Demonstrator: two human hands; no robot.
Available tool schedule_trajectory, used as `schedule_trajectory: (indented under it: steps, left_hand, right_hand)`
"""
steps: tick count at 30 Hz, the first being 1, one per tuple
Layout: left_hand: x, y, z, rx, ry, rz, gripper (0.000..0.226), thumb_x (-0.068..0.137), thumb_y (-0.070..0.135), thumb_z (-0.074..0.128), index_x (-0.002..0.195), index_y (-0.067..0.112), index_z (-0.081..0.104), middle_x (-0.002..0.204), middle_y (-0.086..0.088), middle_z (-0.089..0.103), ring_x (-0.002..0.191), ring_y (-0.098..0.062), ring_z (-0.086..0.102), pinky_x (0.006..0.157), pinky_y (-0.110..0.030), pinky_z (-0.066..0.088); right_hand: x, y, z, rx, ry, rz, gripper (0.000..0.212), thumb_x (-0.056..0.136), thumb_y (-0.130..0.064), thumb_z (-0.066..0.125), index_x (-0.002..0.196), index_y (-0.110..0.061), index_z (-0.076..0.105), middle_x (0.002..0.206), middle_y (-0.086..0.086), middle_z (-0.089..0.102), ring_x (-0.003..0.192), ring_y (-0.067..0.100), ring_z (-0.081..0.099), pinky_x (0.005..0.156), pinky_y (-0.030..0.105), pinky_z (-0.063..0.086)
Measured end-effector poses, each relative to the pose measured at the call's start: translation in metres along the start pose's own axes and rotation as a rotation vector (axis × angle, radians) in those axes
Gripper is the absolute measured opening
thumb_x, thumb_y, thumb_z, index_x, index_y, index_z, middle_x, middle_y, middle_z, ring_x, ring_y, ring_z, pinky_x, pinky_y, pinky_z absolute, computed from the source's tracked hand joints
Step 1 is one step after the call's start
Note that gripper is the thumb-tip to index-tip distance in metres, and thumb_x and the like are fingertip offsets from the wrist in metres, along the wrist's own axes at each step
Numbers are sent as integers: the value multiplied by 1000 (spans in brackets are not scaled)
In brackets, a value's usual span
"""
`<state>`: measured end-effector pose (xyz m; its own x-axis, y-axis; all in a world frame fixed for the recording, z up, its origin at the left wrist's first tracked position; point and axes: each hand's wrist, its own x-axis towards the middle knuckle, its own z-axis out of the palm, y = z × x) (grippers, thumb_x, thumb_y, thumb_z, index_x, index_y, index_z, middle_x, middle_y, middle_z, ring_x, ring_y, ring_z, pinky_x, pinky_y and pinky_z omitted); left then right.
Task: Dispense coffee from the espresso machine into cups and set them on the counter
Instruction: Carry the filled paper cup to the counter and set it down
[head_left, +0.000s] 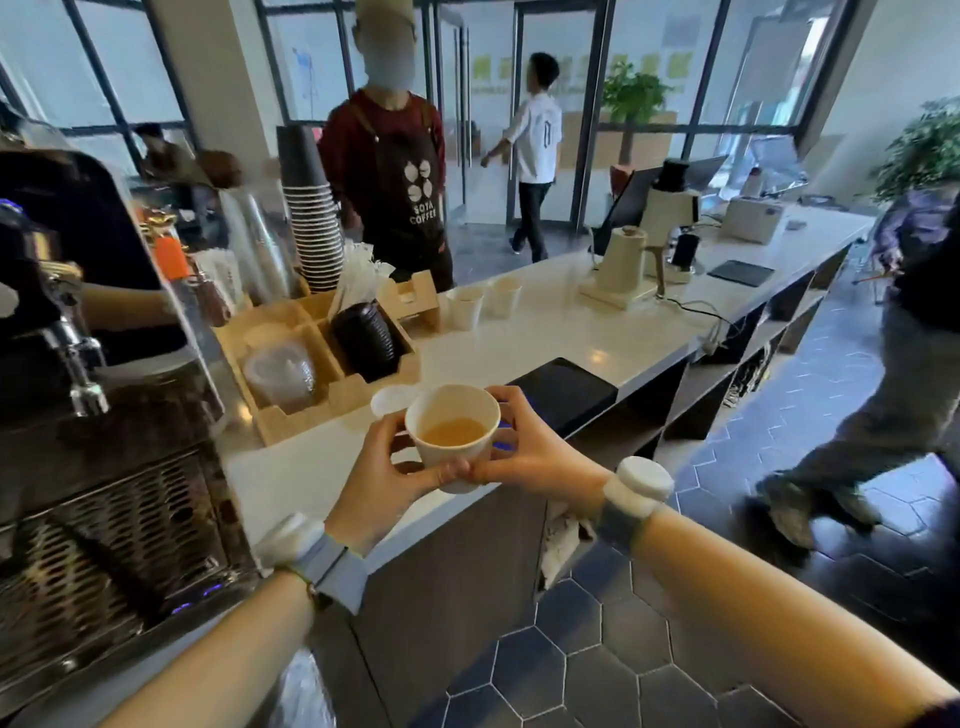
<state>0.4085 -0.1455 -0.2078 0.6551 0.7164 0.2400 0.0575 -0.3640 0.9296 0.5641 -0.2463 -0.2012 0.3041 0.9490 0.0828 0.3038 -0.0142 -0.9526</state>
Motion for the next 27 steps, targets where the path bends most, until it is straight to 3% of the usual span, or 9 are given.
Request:
schedule_trajectory:
  steps: [4,8,13,19,23,27]
  left_hand:
    - [39,-6,30,-2,-53,-7,68,71,21,79,128,23,42,118,10,54,102,-5,53,82,-17,49]
    - [86,-14,53,-43,-116,-26,74,58,32,78,123,24,44,113,15,56,99,5,54,69,-7,49]
    - [167,-34,78,-56,-149,-13,78,63,16,83,131,11,44,119,5,57,109,-5,55,78,-16,52]
    - [254,-50,99,-31,-186,-22,78,64,12,85,130,12,43,117,8,56,109,-3,53,75,-13,50]
    - [296,-64,109,-17,-185,-42,75,65,17,85,126,22,41,111,18,54,100,7,51,69,-8,48]
    - [328,-76,119,6,-165,-52,86,58,35,84,131,22,41,120,11,55,108,-1,52,85,-18,46]
  right_hand:
    - [18,18,-37,-1,35,21,79,73,-11,80,130,-27,29,128,-6,44,106,8,56,79,19,53]
    - [49,38,-71,-3,61,39,79,73,-10,79,131,-26,29,129,-2,45,111,13,56,86,28,54]
    - [110,62,-118,-31,82,23,77,73,-6,78,129,-22,29,131,4,42,105,12,58,85,26,54]
    - [181,87,-165,-37,98,37,81,71,-4,80,128,-28,28,128,0,42,109,15,56,85,26,54]
    - [223,103,-185,-46,104,43,81,69,-6,81,124,-35,29,122,-8,43,108,13,55,82,23,53]
    - [257,117,-203,-55,77,51,81,68,-13,83,125,-37,30,122,-14,46,110,11,55,81,20,52]
